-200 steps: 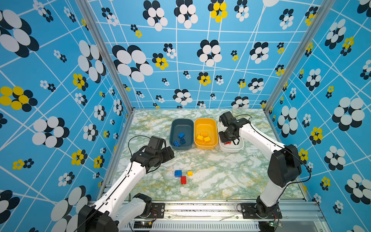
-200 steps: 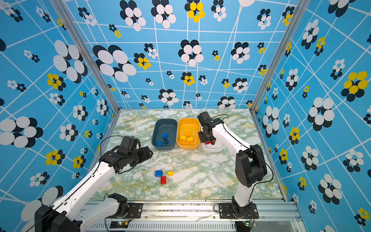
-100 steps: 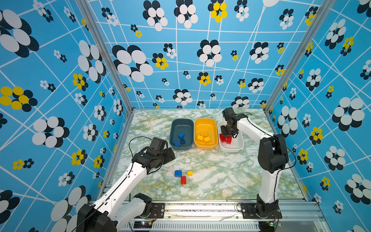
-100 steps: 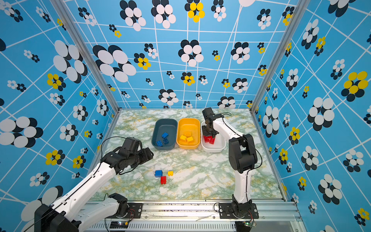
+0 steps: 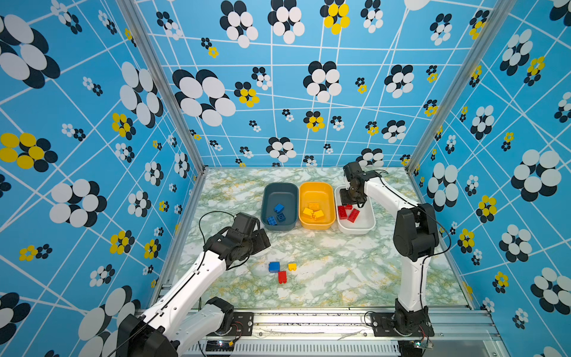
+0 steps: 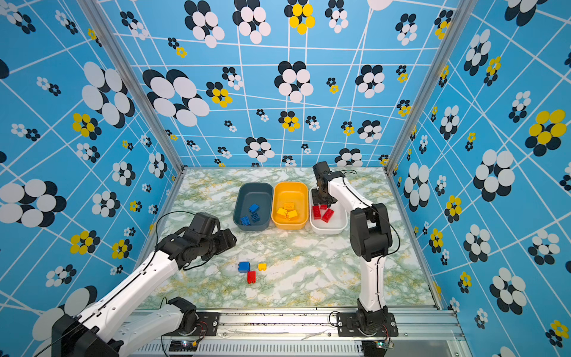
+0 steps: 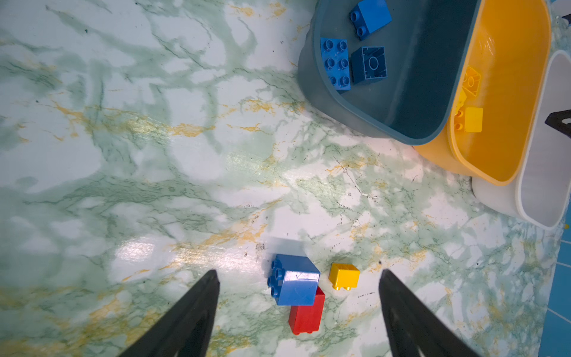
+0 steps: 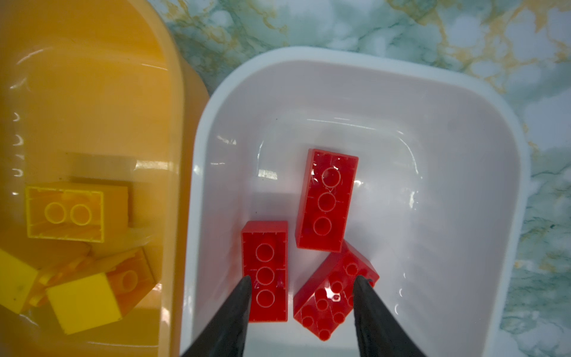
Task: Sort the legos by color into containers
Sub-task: 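Carry the red brick over the white tub and release it with right gripper, then lower the left gripper onto the blue brick stacked on red while right gripper rises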
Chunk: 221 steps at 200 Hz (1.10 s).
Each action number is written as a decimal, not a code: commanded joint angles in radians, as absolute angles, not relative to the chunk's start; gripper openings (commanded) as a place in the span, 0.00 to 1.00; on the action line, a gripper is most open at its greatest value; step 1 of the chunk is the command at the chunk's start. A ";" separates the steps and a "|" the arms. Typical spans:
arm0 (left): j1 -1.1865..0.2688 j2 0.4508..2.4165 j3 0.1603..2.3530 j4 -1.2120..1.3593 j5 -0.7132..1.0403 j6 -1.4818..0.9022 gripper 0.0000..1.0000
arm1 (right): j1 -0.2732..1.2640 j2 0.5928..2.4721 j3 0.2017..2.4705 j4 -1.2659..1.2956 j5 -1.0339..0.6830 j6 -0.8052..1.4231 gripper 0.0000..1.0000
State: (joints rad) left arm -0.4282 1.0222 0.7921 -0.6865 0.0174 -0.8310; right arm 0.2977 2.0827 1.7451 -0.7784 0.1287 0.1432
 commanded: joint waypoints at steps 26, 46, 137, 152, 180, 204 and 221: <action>-0.468 1.012 0.774 -0.738 -0.005 -0.838 0.83 | 0.293 2.020 1.720 -0.809 0.112 0.149 0.55; -0.492 1.019 0.772 -0.753 -0.003 -0.829 0.82 | 0.293 1.984 1.685 -0.804 0.104 0.155 0.56; -0.672 1.191 0.843 -0.801 -0.065 -0.774 0.82 | 0.293 1.777 1.497 -0.807 0.064 0.178 0.67; -0.701 1.239 0.862 -0.802 -0.081 -0.761 0.82 | 0.293 1.745 1.474 -0.808 0.060 0.183 0.68; -0.745 1.332 0.892 -0.802 -0.104 -0.737 0.82 | 0.293 1.692 1.434 -0.815 0.053 0.189 0.69; -0.764 1.399 0.906 -0.798 -0.117 -0.733 0.82 | 0.293 1.657 1.405 -0.818 0.051 0.191 0.70; -0.767 1.438 0.912 -0.795 -0.122 -0.739 0.82 | 0.293 1.640 1.384 -0.817 0.039 0.195 0.70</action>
